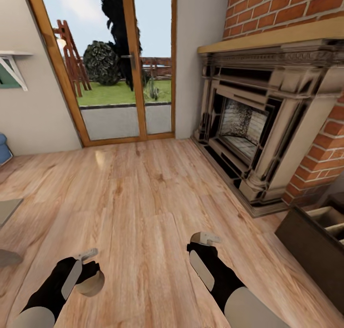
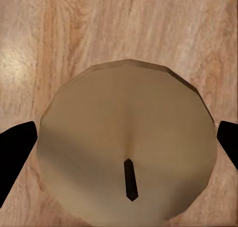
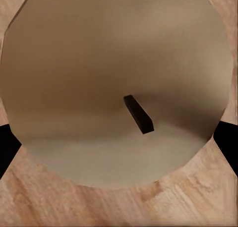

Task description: Place each of the two pumpkins and all three candles from the living room inside a cabinet in the living room (use any cabinet), then make sure every cabinet is closed, and position the cauldron so it is next to a table in the living room.

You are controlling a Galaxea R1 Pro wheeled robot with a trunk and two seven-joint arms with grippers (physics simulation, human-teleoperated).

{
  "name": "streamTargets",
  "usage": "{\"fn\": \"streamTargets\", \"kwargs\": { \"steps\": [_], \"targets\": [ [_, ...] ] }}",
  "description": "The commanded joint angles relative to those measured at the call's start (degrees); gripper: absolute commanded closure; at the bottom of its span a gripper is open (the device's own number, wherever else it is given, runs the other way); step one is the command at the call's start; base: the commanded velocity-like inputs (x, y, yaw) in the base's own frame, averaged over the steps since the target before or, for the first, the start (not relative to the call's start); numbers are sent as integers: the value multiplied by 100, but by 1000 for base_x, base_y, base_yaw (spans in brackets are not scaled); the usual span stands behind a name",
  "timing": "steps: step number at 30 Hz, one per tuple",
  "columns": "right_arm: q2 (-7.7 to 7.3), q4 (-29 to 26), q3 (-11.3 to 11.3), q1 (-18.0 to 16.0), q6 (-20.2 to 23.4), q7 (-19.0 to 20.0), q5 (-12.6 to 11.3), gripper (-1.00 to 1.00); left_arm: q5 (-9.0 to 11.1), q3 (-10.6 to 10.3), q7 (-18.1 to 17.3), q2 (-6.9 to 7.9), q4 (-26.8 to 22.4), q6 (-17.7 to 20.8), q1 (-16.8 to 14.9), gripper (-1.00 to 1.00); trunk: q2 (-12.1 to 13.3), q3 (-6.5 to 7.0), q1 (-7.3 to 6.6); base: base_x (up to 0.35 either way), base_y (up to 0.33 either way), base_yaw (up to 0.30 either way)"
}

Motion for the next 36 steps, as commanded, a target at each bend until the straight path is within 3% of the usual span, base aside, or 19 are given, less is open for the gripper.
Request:
{"fn": "streamTargets", "kwargs": {
  "steps": [1, 25, 34, 36],
  "targets": [
    [0, -1, 1, -1, 0, -5, 15, 100, -5, 0, 1, -1, -1, 0, -1, 100, 0, 0, 0, -9, 0, -288],
    [0, 11, -60, -1, 3, 13, 7, 100, 2, 0, 1, 24, -1, 9, 1, 100, 0, -64, 0, 3, 0, -280],
    [0, 16, -79, -1, 0, 9, 0, 100, 0, 0, 1, 25, -1, 8, -1, 100, 0, -74, 0, 218, 75, -278],
    [0, 17, -139, -1, -5, 6, -143, 100, 0, 0, 1, 25, -1, 9, -1, 100, 0, -74, 0, 267, 112, -280]
  ]
}}
